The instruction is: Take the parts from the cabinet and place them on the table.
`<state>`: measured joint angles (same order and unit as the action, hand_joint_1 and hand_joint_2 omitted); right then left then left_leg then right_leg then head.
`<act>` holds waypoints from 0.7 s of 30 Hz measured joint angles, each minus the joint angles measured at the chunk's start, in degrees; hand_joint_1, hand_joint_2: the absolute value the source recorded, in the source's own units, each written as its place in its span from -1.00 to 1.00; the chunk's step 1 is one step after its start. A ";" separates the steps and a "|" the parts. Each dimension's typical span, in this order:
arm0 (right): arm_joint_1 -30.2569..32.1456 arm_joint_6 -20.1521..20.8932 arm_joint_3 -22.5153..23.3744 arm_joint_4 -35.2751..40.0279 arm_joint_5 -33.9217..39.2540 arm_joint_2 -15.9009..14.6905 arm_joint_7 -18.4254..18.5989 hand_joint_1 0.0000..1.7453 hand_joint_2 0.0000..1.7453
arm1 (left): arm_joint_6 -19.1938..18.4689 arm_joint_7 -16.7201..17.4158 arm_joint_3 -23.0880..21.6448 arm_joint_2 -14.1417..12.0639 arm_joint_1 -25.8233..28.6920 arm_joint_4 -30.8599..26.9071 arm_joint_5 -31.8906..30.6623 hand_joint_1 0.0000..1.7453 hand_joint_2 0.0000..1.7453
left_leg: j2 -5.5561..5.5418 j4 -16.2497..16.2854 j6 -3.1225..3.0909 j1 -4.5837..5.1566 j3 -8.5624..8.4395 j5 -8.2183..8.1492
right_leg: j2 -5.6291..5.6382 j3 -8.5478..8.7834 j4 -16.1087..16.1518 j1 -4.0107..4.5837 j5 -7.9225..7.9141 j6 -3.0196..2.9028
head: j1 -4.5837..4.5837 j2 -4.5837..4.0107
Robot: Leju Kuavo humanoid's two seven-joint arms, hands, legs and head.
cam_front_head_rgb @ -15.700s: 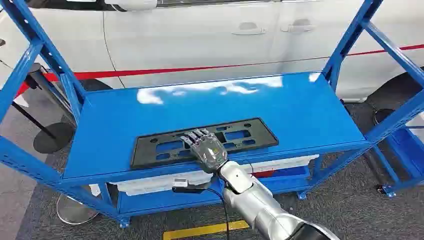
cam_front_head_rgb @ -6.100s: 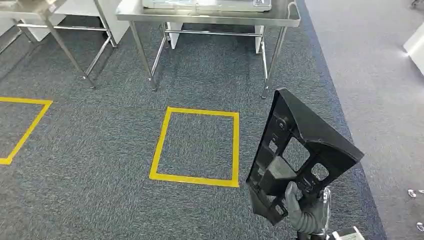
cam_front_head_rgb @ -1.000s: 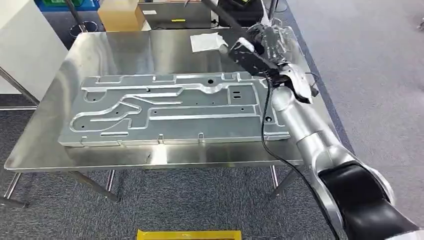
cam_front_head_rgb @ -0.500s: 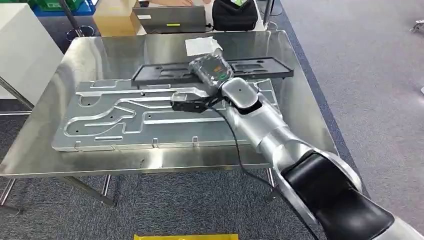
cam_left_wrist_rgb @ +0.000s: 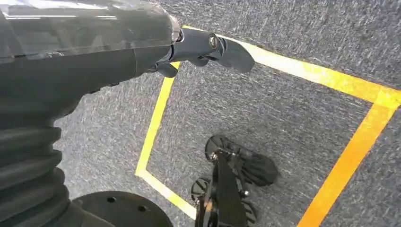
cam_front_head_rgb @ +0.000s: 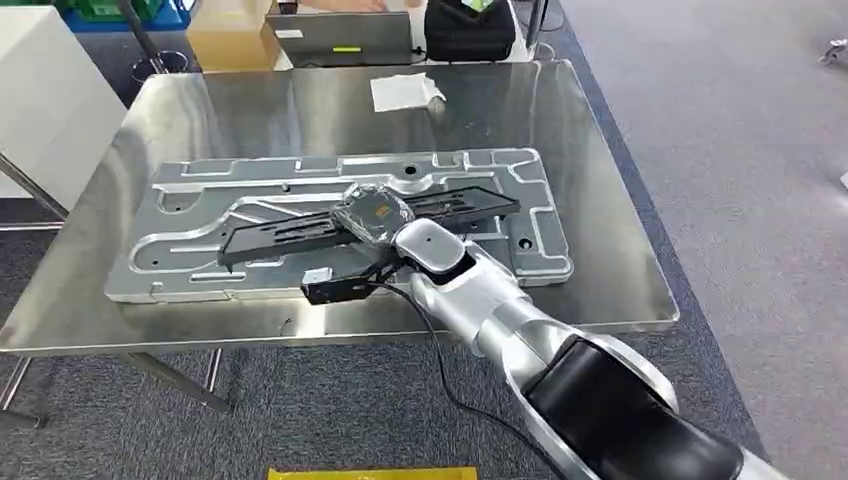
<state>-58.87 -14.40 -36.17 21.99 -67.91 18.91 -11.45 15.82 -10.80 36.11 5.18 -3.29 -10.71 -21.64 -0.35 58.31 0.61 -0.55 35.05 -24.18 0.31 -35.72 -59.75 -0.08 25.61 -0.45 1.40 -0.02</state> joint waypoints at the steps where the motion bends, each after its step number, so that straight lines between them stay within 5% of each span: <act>1: -0.03 -0.15 0.00 -0.20 0.00 0.04 0.04 1.00 1.00 | 0.15 0.02 0.20 0.02 -0.02 0.00 0.04 -1.00 1.00 | -0.02 0.02 0.34 0.03 -0.03 -0.02 | -0.04 0.07 0.40 -0.23 -0.29 -0.44 | 0.00 0.00; 3: -0.10 -0.35 0.00 -0.48 0.02 0.26 0.19 1.00 1.00 | 0.72 0.15 0.51 0.07 0.19 0.00 0.04 -1.00 1.00 | 0.03 2.58 0.84 -0.14 1.01 -2.19 | -0.15 0.40 0.86 -0.65 -0.56 -1.12 | 0.02 0.00; 4: -0.13 -0.44 0.00 -0.59 0.04 0.31 0.33 -1.00 1.00 | 0.79 0.24 0.61 0.20 0.23 0.02 0.04 -1.00 1.00 | 0.05 6.56 1.06 -0.25 2.70 -4.48 | -0.14 0.39 0.86 -0.64 -0.57 -1.26 | 0.02 0.00; 6: -0.04 -0.48 0.00 -0.96 -0.04 0.31 0.63 -1.00 1.00 | 1.11 0.61 0.90 0.26 0.22 0.00 -0.06 -1.00 1.00 | 0.06 15.39 1.42 -0.44 6.74 -8.06 | -0.16 0.39 0.82 -0.56 -0.54 -1.31 | 0.02 0.00; 7: 0.09 -0.48 0.00 -1.25 -0.22 0.31 0.77 -1.00 1.00 | 1.47 0.90 0.90 0.29 0.28 0.00 -0.35 -1.00 -1.00 | 0.06 17.71 1.50 -0.46 7.86 -8.30 | -0.16 0.40 0.82 -0.55 -0.53 -1.31 | 0.02 0.00; 9: 0.27 -0.46 0.00 -1.66 -0.33 0.22 1.20 -1.00 1.00 | 1.73 1.11 0.94 0.26 0.34 0.00 -0.50 -1.00 -1.00 | 0.07 13.61 1.45 -0.57 5.99 -5.06 | -0.05 0.50 0.78 -0.58 -0.50 -1.25 | 0.02 0.00; 11: 0.26 -0.50 0.11 -1.92 -0.61 0.04 1.95 -1.00 1.00 | 1.62 0.72 1.47 0.26 0.27 0.00 0.00 -1.00 -1.00 | 0.12 3.41 1.14 -0.64 0.96 -0.12 | 0.05 0.74 0.68 -0.62 -0.30 -0.93 | 0.02 0.00; 12: 0.27 -0.54 0.28 -2.01 -0.70 -0.11 2.14 -1.00 1.00 | 1.58 0.68 1.77 0.26 0.22 0.00 0.04 -1.00 -1.00 | 0.12 0.79 0.93 -0.53 -0.49 -0.62 | 0.07 0.67 0.61 -0.38 -0.21 -0.57 | 0.02 0.00; 16: 0.66 -0.74 0.63 -2.49 -1.07 -0.74 2.86 -1.00 1.00 | 1.58 0.74 2.36 0.31 0.28 0.00 0.24 -1.00 -1.00 | -0.03 0.12 -0.21 -0.06 -0.47 -0.42 | 0.13 0.64 0.99 -0.33 -0.60 0.81 | 0.02 0.00; 17: 0.70 -0.78 0.74 -2.49 -1.09 -0.87 2.91 -1.00 1.00 | 1.58 0.79 2.49 0.40 0.26 0.00 0.39 -1.00 -1.00 | 0.15 -0.51 -0.84 -0.63 -0.73 -0.01 | 0.14 0.49 0.67 -0.35 -0.14 1.22 | 0.00 0.00; 19: 0.61 -1.03 0.87 -2.51 -1.11 -1.20 2.97 -1.00 1.00 | 1.62 0.81 2.84 0.42 0.21 0.00 0.39 -1.00 -1.00 | 0.21 -0.65 -1.51 -0.49 -0.67 0.19 | 0.03 -1.84 -4.64 -0.42 3.48 1.44 | 0.00 0.00; 21: 0.99 -1.05 0.87 -2.73 -1.11 -1.64 2.99 -1.00 1.00 | 1.64 0.83 3.17 0.42 0.16 0.00 0.39 -1.00 -1.00 | 0.21 -0.64 -1.70 -0.31 -0.61 0.18 | 0.00 -6.24 -14.09 -0.47 7.56 1.63 | 0.00 0.00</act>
<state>-57.88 -15.45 -35.30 19.26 -69.02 17.27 -8.46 17.46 -9.97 39.28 5.60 -3.13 -10.71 -21.24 -0.14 57.68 -1.09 -0.86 34.44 -24.00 0.31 -41.96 -73.84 -0.55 33.17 1.18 1.40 -0.02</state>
